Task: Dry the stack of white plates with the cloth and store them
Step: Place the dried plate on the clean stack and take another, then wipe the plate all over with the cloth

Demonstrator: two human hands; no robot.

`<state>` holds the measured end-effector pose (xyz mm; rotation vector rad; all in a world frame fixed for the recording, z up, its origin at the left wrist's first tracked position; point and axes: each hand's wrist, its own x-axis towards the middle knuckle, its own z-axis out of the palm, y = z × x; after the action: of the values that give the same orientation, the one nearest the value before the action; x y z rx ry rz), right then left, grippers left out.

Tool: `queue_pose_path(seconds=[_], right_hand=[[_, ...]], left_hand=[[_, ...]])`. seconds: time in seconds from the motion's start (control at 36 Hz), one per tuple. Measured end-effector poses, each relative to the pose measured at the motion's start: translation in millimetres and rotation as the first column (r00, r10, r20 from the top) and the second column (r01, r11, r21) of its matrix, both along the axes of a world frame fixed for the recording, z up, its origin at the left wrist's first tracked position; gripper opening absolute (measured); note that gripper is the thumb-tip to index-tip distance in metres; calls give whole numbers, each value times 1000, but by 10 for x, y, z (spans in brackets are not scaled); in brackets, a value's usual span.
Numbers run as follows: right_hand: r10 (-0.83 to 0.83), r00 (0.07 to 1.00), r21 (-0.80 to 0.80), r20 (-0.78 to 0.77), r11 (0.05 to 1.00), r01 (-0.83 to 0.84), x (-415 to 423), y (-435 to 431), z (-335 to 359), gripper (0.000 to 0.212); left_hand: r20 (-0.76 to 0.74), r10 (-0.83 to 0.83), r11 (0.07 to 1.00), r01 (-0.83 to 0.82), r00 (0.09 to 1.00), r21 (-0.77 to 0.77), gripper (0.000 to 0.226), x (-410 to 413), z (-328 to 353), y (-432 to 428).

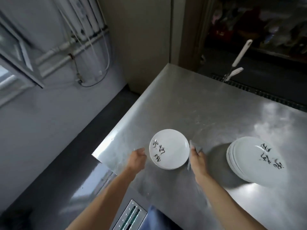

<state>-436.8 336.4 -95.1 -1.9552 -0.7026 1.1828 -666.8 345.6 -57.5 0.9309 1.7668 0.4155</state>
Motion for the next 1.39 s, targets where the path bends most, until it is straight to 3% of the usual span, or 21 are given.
queue_pose_path(seconds=[0.17,0.31,0.53,0.67,0.75,0.86,0.94,1.03,1.19,1.31,1.39], right_hand=[[0,994,-83,111,997,9,-43,40,-234,37],[51,991,-89,123,995,-40,8,53,-364,49],[66,996,-89,55,994,-61,16,44,-238,45],[34,999,-52,6,998,-34,47,-54,17,32],[-28,999,8,44,1000,28,152,-164,97,36],[-166,983,124,72,980,157,401,-392,167,22],[-232,969,131,87,967,220,634,-663,176,17],[-262,956,22,133,965,261,870,-1028,63,28],[-257,944,1,206,965,263,1092,-1649,-35,20],[-129,972,21,196,992,127,1113,-1902,-81,41],[42,952,-58,304,998,-26,1103,-1979,-243,50]], left_hand=[[168,0,1000,0,986,4,43,50,-108,-36],[169,73,996,-79,983,32,44,101,-198,-11],[235,161,985,-171,959,23,16,115,-247,115],[371,170,981,-191,913,20,26,289,-225,149],[458,101,993,-118,883,9,39,418,-183,134],[529,22,999,-3,848,-36,54,726,-116,45],[534,-83,994,110,841,-19,53,1001,-92,-74],[549,-198,971,238,812,-2,51,1285,-96,-245],[584,-247,928,362,773,-86,54,1707,-250,-636],[598,-192,919,355,778,-168,57,1823,-404,-828],[579,-184,917,351,794,-190,60,1857,-489,-902]])
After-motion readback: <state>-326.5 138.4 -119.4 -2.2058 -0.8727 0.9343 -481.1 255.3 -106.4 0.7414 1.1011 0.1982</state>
